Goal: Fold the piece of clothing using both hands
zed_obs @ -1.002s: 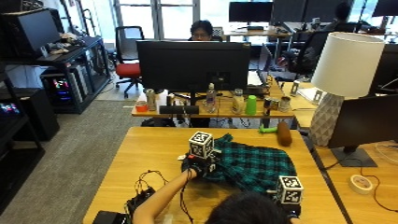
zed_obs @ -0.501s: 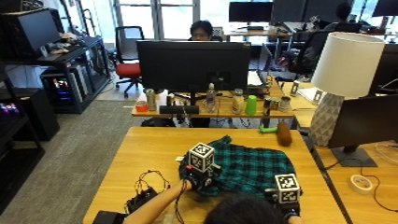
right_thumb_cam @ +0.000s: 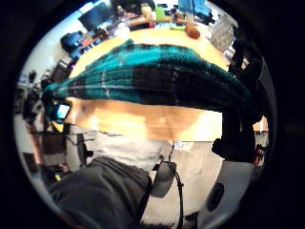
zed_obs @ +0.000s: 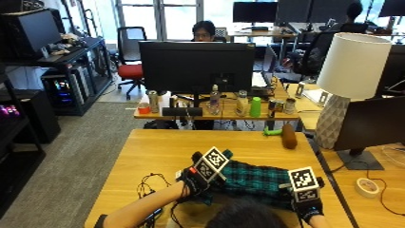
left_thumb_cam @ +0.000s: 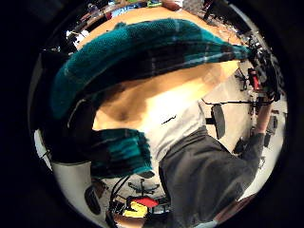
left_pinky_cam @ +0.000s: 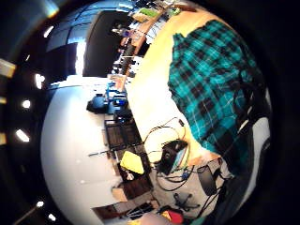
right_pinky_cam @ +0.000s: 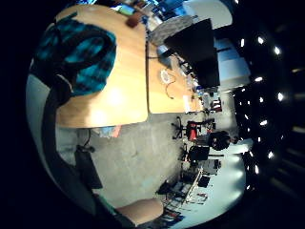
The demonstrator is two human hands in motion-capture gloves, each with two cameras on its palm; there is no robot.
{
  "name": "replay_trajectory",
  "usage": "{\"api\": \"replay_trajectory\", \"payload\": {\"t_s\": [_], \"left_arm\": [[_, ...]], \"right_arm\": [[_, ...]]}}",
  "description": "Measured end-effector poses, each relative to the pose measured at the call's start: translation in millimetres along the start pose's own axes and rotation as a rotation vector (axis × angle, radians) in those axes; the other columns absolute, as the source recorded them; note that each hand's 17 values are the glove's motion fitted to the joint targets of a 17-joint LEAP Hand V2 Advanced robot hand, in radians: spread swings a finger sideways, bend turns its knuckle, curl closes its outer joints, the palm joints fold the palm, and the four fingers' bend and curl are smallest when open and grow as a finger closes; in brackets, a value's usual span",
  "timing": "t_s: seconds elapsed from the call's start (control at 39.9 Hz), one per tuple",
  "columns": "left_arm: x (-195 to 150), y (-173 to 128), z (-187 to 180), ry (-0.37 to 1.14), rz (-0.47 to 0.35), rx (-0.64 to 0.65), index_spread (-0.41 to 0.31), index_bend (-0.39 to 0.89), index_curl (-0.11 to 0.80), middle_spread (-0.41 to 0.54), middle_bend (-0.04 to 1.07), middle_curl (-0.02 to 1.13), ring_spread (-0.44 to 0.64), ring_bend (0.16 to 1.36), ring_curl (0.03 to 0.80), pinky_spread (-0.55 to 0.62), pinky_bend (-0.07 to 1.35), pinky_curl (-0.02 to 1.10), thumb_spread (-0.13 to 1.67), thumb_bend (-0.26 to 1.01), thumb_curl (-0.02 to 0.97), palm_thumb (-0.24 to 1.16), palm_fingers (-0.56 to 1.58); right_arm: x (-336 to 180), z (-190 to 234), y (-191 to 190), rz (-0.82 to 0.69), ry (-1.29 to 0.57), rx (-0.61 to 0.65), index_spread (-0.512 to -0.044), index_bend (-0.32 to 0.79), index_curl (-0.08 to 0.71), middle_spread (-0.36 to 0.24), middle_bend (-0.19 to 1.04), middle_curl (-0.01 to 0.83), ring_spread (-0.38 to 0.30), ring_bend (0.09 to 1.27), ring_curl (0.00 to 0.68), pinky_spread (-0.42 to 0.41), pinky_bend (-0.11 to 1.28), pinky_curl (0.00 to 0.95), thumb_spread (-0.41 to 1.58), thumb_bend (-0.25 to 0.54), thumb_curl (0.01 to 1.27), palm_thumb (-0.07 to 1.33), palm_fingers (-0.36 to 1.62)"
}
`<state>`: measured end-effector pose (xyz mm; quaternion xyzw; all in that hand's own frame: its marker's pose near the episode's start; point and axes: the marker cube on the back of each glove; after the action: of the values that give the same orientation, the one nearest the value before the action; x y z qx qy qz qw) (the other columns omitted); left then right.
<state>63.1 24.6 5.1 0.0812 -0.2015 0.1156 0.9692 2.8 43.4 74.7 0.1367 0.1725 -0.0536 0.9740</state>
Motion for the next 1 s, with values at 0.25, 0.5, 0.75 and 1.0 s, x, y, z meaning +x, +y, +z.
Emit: {"api": "replay_trajectory", "payload": {"t_s": [0.25, 0.5, 0.75, 1.0], "left_arm": [[-68, -103, -5, 0.042, -0.217, 0.058, -0.248, 0.12, 0.279, -0.339, 0.32, 0.54, -0.38, 0.57, 0.45, -0.47, 0.58, 0.41, 1.17, -0.05, 0.239, 0.64, 1.21], [-81, -176, 35, 0.164, -0.406, 0.095, -0.183, 0.0, 0.238, -0.261, 0.16, 0.52, -0.32, 0.59, 0.469, -0.36, 0.56, 0.42, 1.16, -0.09, 0.194, 0.42, 0.76], [-62, -158, 35, 0.435, -0.278, -0.038, -0.096, 0.07, 0.193, -0.098, 0.1, 0.4, -0.21, 0.67, 0.448, -0.24, 0.63, 0.42, 1.13, -0.05, 0.151, 0.11, 0.53], [-81, -191, 43, 0.231, -0.339, 0.042, -0.08, 0.19, 0.253, 0.043, 0.08, 0.3, -0.09, 0.64, 0.427, -0.12, 0.62, 0.41, 1.12, -0.02, 0.162, 0.05, 0.38]], "right_arm": [[23, -29, -97, 0.09, 0.068, -0.084, -0.262, 0.16, 0.352, -0.158, 0.33, 0.492, -0.222, 0.53, 0.44, -0.253, 0.42, 0.396, 1.02, 0.028, 0.48, 1.08, 1.22], [19, 75, -211, 0.182, 0.056, -0.067, -0.275, 0.1, 0.345, -0.16, 0.23, 0.465, -0.211, 0.47, 0.429, -0.205, 0.41, 0.397, 1.09, -0.006, 0.48, 1.07, 0.9], [31, 89, -208, 0.19, 0.08, -0.054, -0.294, 0.12, 0.328, -0.14, 0.18, 0.441, -0.185, 0.45, 0.416, -0.107, 0.37, 0.378, 1.21, -0.022, 0.44, 0.98, 0.81], [37, 34, -173, 0.145, 0.016, 0.079, -0.295, 0.08, 0.294, -0.137, 0.2, 0.438, -0.18, 0.46, 0.414, -0.092, 0.38, 0.373, 1.27, -0.019, 0.41, 0.9, 0.87]]}}
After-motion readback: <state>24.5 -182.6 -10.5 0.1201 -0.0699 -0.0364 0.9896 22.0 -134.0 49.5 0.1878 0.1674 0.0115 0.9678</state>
